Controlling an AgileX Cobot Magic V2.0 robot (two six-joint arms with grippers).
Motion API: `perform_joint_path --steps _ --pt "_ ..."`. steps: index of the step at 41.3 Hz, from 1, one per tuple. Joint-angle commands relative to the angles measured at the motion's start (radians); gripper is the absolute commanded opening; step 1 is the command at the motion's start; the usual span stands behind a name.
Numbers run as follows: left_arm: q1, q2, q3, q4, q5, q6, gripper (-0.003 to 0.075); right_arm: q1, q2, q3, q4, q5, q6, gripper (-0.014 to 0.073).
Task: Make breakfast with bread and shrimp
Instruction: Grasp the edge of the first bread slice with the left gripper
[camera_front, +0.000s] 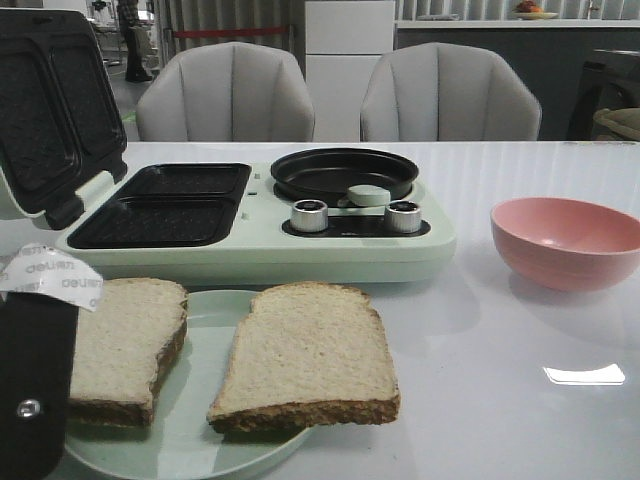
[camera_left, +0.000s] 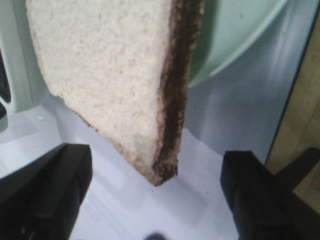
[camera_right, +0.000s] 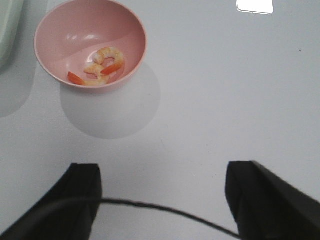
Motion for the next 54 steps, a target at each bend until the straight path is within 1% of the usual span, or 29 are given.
perform_joint_path --steps 1,6,9,16,20,27,32,35,41,44,50,54 --pt "0.003 0.005 -0.021 0.110 0.057 -0.095 0.0571 -0.004 -0.002 -0.029 -0.026 -0.060 -0.009 0.0610" --pt "0.012 0.021 -0.022 0.181 0.052 -0.138 0.0557 -0.004 -0.002 -0.029 -0.026 -0.060 -0.009 0.0610" --pt "0.027 0.034 -0.023 0.197 0.052 -0.166 0.0524 -0.004 -0.002 -0.029 -0.026 -0.059 -0.009 0.0610" --pt "0.053 0.050 -0.035 0.205 0.089 -0.168 0.0445 -0.004 -0.002 -0.029 -0.026 -0.059 -0.009 0.0610" --pt "0.053 0.050 -0.035 0.223 0.120 -0.174 0.0386 -0.004 -0.002 -0.029 -0.026 -0.059 -0.009 0.0610" --pt "0.040 0.050 -0.035 0.240 0.050 -0.174 0.0268 -0.004 -0.002 -0.029 -0.026 -0.059 -0.009 0.0610" --pt "0.036 0.050 -0.035 0.235 0.065 -0.174 0.0190 -0.004 -0.002 -0.029 -0.026 -0.059 -0.009 0.0610" --pt "0.036 0.050 -0.035 0.235 0.081 -0.174 0.0158 -0.004 -0.002 -0.029 -0.026 -0.059 -0.009 0.0610" --pt "0.035 0.046 -0.035 0.234 0.133 -0.174 0.0113 -0.004 -0.002 -0.029 -0.026 -0.059 -0.009 0.0610" --pt "0.017 0.025 -0.037 0.230 0.149 -0.174 0.0100 -0.004 -0.002 -0.029 -0.026 -0.059 -0.009 0.0610" --pt "-0.043 -0.049 -0.037 0.226 0.151 -0.174 0.0100 -0.004 -0.002 -0.029 -0.026 -0.059 -0.009 0.0610" --pt "-0.079 -0.107 -0.037 0.216 0.176 -0.174 0.0101 -0.004 -0.002 -0.029 -0.026 -0.059 -0.009 0.0610"
